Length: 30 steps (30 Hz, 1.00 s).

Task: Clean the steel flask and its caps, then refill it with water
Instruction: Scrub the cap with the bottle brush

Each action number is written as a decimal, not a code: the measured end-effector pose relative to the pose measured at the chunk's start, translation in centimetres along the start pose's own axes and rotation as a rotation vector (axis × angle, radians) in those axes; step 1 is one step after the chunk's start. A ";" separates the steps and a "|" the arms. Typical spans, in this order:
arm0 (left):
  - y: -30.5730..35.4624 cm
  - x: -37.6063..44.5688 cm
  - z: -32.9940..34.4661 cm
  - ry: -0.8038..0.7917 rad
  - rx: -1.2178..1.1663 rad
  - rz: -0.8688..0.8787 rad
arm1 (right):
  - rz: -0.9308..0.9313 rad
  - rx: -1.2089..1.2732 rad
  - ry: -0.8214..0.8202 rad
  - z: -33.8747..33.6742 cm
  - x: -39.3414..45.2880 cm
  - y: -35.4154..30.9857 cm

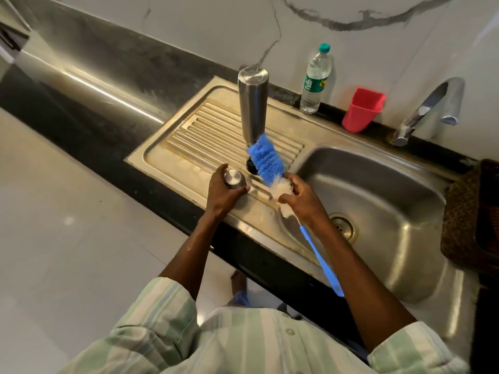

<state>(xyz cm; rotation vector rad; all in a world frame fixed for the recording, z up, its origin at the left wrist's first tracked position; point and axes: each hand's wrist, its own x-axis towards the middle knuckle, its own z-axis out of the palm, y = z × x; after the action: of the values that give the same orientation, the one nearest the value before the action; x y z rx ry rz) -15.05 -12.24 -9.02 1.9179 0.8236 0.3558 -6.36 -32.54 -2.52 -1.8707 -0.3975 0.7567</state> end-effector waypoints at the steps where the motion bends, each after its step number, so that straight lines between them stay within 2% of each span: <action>1: -0.1 -0.4 0.3 0.012 0.012 -0.014 | -0.006 0.013 0.000 -0.2 -0.3 0.2; 5: 0.3 -1.9 1.1 0.100 -0.008 -0.038 | -0.028 0.051 0.029 -0.8 -1.9 0.9; 8: 1.1 -3.3 2.1 0.156 -0.038 0.020 | -0.023 0.073 0.075 -1.5 -3.5 1.5; 11: 2.8 -5.1 3.6 0.164 -0.206 0.072 | -0.009 0.055 0.153 -2.7 -4.9 2.1; 15: 6.4 -6.3 7.1 -0.033 -0.712 -0.157 | -0.019 0.015 0.257 -4.6 -6.9 2.8; 18: 8.4 -7.0 10.2 -0.221 -0.941 -0.284 | -0.141 -0.170 0.355 -5.2 -9.0 3.2; 20: 9.0 -7.7 12.0 -0.315 -1.000 -0.283 | -0.180 -0.330 0.425 -5.9 -10.0 3.9; 23: 9.7 -8.9 14.1 -0.416 -0.978 -0.270 | -0.052 -0.276 0.534 -8.3 -10.5 5.5; 25: 10.1 -9.4 15.0 -0.445 -0.960 -0.269 | -0.035 -0.257 0.547 -8.9 -11.2 5.9; 28: 10.2 -9.7 16.0 -0.494 -0.942 -0.266 | -0.064 -0.396 0.505 -8.6 -11.9 5.9; 30: 10.0 -9.4 16.3 -0.519 -0.900 -0.276 | 0.026 -0.343 0.553 -9.3 -11.4 6.0</action>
<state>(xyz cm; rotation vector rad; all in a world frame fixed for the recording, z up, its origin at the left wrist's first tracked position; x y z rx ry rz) -8.79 -32.57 -7.10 0.9645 0.4434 0.0244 -9.13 -48.16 -1.85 -2.3103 -0.1511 0.1662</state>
